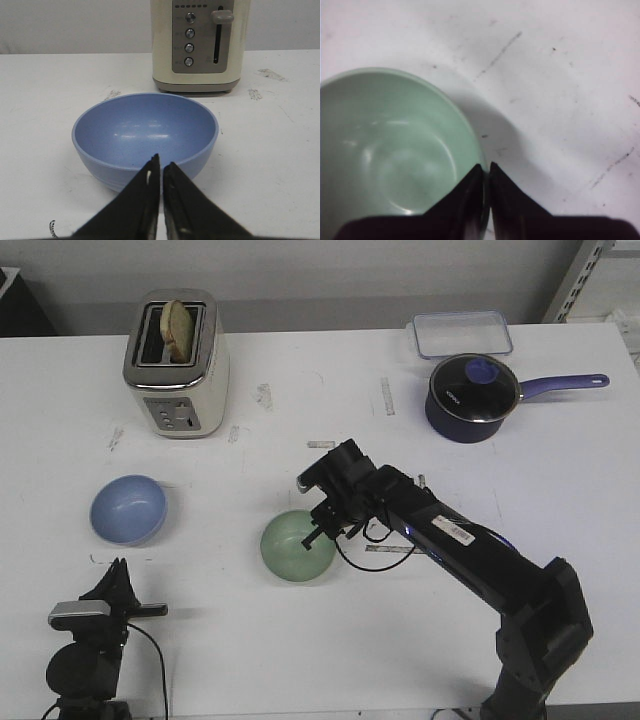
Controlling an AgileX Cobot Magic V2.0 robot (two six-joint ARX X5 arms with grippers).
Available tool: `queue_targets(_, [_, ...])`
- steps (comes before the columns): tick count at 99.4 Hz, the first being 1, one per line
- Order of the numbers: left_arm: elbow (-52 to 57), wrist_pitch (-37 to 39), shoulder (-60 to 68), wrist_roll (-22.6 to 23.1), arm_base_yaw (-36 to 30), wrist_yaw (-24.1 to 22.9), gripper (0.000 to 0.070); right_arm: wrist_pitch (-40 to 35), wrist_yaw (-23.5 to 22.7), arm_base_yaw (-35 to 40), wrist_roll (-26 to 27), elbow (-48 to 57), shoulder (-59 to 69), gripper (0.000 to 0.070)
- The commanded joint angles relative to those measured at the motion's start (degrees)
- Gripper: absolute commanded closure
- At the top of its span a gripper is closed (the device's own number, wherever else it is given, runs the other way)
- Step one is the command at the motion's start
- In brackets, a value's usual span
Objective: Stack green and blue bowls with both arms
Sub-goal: 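Drag the green bowl with the right gripper toward the table center, then release the green bowl and retract the right gripper to rest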
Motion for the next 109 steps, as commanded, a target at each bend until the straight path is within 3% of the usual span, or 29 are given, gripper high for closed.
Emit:
queue_targets(1, [-1.16,0.66,-0.13,0.72,-0.07,-0.04,0.0697,0.46,0.28,0.22,-0.55,0.81,1.20,0.0693])
queue_targets(7, [-1.16,0.66,-0.13,0.72,-0.07,-0.04,0.0697,0.74,0.07,0.24,-0.50,0.81,1.20,0.0682])
queue_targets(11, [-1.16,0.66,-0.13,0.72,-0.07,-0.04,0.0697,0.76,-0.24,0.24,-0.50,0.81,1.16,0.0638])
queue_targets(26, [-1.16,0.66,-0.13,0.72,-0.07,-0.04,0.0697,0.79,-0.31,0.09,-0.46,1.33,0.44,0.0185])
queue_targets(31, [-1.16,0.66,-0.13,0.74,-0.07,-0.04,0.0697,0.68,-0.24,0.02,-0.44,1.97,-0.02,0.0152])
queue_targets(41, [-1.16,0.66,-0.13,0.72,-0.07,-0.04,0.0697,0.33,-0.24,-0.52,-0.42,4.37,-1.73,0.0160])
queue_targets(46, [-1.16,0.66,-0.13,0.72,-0.07,-0.04,0.0697,0.42,-0.13,-1.14,-0.28,5.57,-3.26,0.0210])
queue_targets(56, [-1.16,0.66,-0.13,0.72,-0.07,-0.04,0.0697,0.52,0.55,-2.62,-0.20,7.87,-6.88,0.0480])
queue_targets(64, [-1.16,0.66,-0.13,0.72,-0.07,-0.04,0.0697,1.05,3.74,-4.61,0.37,8.31,-11.21,0.0700])
queue_targets(85, [-1.16,0.63,-0.13,0.72,-0.07,-0.04,0.0697,-0.79,14.86,-11.58,0.33,7.39,-21.90,0.0700])
queue_targets(109, [-1.16,0.63,-0.13,0.72,-0.07,-0.04,0.0697,4.48,15.67,-22.14,0.33,-9.77,-38.42,0.0700])
